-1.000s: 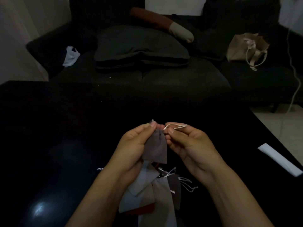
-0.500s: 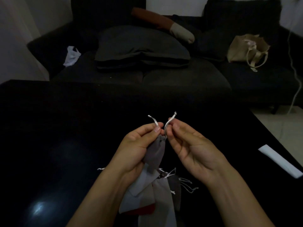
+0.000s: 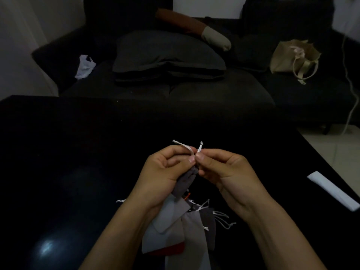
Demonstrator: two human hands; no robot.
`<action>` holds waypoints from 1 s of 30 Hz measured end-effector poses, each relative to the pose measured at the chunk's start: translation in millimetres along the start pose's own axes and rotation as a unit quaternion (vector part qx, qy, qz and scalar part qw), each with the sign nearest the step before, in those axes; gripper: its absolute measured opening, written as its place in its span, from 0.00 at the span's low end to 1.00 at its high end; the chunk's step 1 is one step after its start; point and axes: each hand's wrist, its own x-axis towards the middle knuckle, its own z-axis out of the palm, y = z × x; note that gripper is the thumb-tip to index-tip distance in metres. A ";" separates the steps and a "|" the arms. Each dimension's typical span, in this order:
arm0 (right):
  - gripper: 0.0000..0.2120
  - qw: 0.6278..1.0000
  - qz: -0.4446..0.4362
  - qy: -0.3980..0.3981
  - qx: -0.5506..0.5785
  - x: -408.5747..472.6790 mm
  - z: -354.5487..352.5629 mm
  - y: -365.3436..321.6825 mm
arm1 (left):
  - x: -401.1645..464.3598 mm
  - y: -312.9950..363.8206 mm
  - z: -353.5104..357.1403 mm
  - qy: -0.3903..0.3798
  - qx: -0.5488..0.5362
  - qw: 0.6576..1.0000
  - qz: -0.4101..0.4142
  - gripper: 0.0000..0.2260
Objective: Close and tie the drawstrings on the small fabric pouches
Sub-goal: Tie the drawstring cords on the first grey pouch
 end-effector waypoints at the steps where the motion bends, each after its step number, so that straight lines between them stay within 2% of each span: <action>1: 0.13 1.000 -0.004 0.007 -0.017 0.1 -0.2 0.5 | 0.1 -0.3 -0.2 0.003 0.005 1.000 0.001 0.07; 4: 0.04 0.998 -0.009 0.022 -0.064 -0.3 1.3 0.2 | 0.1 -1.5 0.7 0.015 0.012 1.000 -0.006 0.07; 8: 0.07 0.996 -0.026 0.066 -0.046 1.6 -0.4 -3.8 | 2.5 -1.4 0.7 0.027 0.012 0.999 -0.025 0.06; 12: 0.08 0.999 -0.025 0.038 -0.013 1.1 -2.5 -6.0 | 2.2 1.1 0.7 -0.006 -0.010 0.998 -0.061 0.08; 16: 0.03 0.997 -0.067 0.016 -0.041 0.2 -2.6 -7.1 | -0.1 2.9 0.2 -0.052 -0.015 0.996 -0.076 0.09; 21: 0.07 0.994 -0.093 -0.010 -0.065 -1.6 -2.7 -7.7 | -3.7 5.2 0.3 -0.116 0.059 0.989 -0.064 0.10; 26: 0.04 0.987 -0.093 0.001 -0.135 -0.6 -5.6 -3.1 | -4.5 4.6 0.7 -0.135 0.065 0.987 -0.058 0.09; 30: 0.03 0.982 -0.087 -0.003 -0.170 -0.5 -6.1 -1.1 | -6.2 2.3 2.1 -0.111 0.095 0.989 -0.033 0.07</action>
